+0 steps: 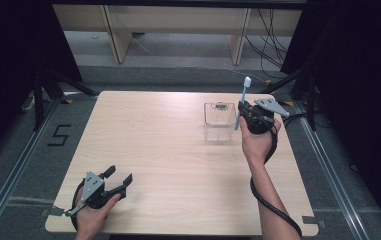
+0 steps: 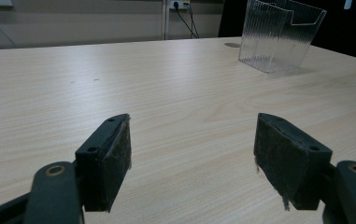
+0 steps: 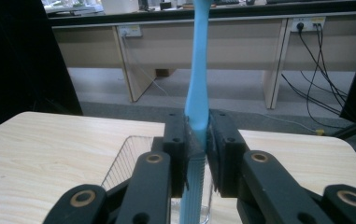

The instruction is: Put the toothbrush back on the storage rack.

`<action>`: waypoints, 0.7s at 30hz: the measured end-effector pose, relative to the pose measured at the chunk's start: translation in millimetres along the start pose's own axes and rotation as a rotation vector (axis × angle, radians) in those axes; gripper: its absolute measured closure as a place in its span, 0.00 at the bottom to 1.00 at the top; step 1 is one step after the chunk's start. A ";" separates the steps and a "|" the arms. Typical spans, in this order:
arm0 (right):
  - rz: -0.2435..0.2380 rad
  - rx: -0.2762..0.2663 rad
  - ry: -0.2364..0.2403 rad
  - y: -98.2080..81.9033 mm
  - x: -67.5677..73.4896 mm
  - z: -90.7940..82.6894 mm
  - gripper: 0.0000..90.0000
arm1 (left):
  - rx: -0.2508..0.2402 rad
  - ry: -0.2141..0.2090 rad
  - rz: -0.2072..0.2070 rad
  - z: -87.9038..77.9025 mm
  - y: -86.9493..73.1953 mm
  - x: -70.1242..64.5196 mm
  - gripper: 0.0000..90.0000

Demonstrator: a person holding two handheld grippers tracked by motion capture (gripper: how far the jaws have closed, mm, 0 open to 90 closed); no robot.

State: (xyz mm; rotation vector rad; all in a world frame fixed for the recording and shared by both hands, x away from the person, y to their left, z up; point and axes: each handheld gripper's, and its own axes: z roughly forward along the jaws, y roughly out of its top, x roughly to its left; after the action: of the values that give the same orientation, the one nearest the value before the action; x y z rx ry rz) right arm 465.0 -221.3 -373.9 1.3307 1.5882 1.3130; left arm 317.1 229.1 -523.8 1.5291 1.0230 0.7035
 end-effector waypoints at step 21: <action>-0.001 -0.043 -0.009 5.7 -3.0 16.1 0.88 | -0.001 -0.001 0.000 0.0 0.0 0.0 0.30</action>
State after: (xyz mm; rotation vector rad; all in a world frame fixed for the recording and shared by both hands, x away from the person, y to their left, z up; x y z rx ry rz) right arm 482.3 -220.0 -373.0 1.3079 1.5453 1.3311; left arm 317.0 229.0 -523.9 1.5286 1.0216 0.7027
